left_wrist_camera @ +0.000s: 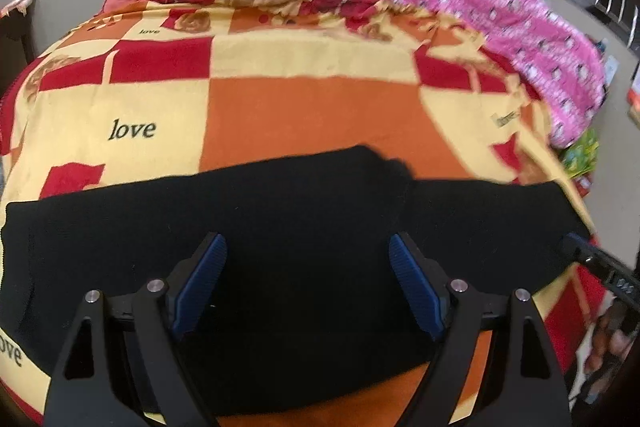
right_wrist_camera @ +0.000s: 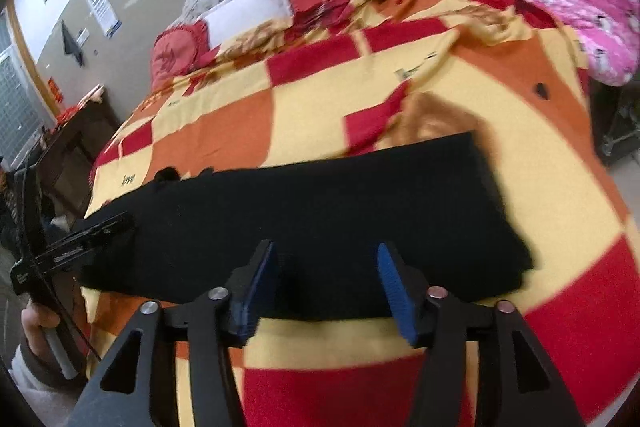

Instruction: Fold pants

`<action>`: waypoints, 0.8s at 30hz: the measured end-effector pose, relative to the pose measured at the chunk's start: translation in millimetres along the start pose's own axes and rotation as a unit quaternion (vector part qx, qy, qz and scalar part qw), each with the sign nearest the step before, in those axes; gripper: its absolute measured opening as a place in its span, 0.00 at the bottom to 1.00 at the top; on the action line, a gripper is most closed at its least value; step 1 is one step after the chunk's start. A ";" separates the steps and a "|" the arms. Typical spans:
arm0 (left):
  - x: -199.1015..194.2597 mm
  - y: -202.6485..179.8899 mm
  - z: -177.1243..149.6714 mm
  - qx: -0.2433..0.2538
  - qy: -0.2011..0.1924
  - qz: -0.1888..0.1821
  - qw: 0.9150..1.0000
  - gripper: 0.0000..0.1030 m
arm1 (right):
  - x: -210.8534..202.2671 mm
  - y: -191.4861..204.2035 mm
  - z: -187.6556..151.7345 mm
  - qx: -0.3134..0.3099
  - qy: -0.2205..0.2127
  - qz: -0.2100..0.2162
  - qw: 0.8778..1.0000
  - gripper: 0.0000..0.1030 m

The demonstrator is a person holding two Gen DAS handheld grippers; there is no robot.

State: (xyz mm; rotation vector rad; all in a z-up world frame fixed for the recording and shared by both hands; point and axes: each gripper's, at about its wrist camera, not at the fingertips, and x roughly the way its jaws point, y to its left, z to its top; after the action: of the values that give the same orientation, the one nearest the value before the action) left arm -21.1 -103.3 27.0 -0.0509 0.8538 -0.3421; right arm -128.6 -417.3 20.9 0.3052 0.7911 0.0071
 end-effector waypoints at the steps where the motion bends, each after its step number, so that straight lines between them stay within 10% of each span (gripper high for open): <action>1: -2.6 -1.6 1.1 -0.001 -0.004 -0.006 1.000 0.81 | -4.5 -4.3 -0.3 0.004 -0.004 -0.006 1.000 0.59; 24: 12.1 -58.3 17.2 0.028 0.031 -0.116 0.992 0.85 | -34.2 -63.6 -11.2 0.068 -0.021 -0.040 0.997 0.63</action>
State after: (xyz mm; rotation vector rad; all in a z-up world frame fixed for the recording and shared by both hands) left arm -17.1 -163.8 40.0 -0.0889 0.9022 -0.5879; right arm -167.4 -479.2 20.1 0.4008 0.7628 -0.1287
